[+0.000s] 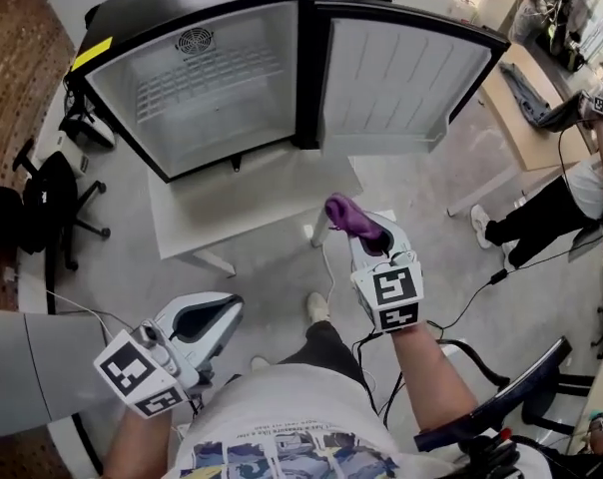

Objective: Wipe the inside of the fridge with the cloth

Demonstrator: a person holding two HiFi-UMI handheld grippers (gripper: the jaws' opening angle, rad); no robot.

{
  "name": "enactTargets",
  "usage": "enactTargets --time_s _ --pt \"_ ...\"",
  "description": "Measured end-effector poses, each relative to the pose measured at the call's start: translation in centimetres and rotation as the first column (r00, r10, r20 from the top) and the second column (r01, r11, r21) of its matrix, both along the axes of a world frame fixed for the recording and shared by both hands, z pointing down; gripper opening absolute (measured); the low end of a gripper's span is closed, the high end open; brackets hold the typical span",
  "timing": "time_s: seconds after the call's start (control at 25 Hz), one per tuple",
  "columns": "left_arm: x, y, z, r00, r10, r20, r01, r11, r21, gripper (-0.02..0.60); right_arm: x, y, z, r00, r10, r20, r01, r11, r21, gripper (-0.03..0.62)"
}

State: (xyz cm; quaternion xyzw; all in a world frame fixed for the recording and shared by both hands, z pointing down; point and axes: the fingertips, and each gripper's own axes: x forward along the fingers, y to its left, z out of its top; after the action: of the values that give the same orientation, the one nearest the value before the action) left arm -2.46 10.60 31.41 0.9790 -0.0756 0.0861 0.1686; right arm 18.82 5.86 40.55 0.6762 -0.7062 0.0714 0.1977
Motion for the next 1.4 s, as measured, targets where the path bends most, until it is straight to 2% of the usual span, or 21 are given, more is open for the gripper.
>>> enactTargets --time_s 0.28,0.44,0.56,0.72,0.96,1.4 --pt "-9.8 4.4 1.1 1.0 -0.006 -0.021 0.006 1.0 -0.006 0.008 -11.9 5.5 -2.4 0.996 -0.06 0.059 0.059 0.998 0.024 0.052" --pt "-12.8 6.3 1.4 1.0 0.007 -0.02 -0.007 1.0 0.002 0.008 -16.5 8.2 -3.7 0.992 -0.105 0.073 0.104 0.994 0.029 0.052" --pt "-13.8 7.1 1.2 1.0 0.006 -0.018 -0.006 1.0 0.022 0.008 -18.4 9.3 -4.5 0.987 -0.136 0.082 0.134 0.991 0.031 0.052" --pt "-14.3 7.9 1.0 1.0 -0.002 -0.007 0.002 0.998 0.07 0.008 -19.6 10.1 -5.5 0.982 -0.171 0.083 0.168 0.985 0.047 0.052" --pt "-13.5 8.8 1.0 1.0 -0.012 -0.007 0.012 0.998 0.055 0.008 -19.7 11.5 -7.2 0.973 -0.211 0.09 0.206 0.977 0.06 0.052" --pt "-7.6 12.6 -0.2 1.0 -0.001 -0.028 0.003 0.998 0.058 0.008 -15.6 16.9 -9.1 0.964 -0.234 0.126 0.225 0.971 0.084 0.052"
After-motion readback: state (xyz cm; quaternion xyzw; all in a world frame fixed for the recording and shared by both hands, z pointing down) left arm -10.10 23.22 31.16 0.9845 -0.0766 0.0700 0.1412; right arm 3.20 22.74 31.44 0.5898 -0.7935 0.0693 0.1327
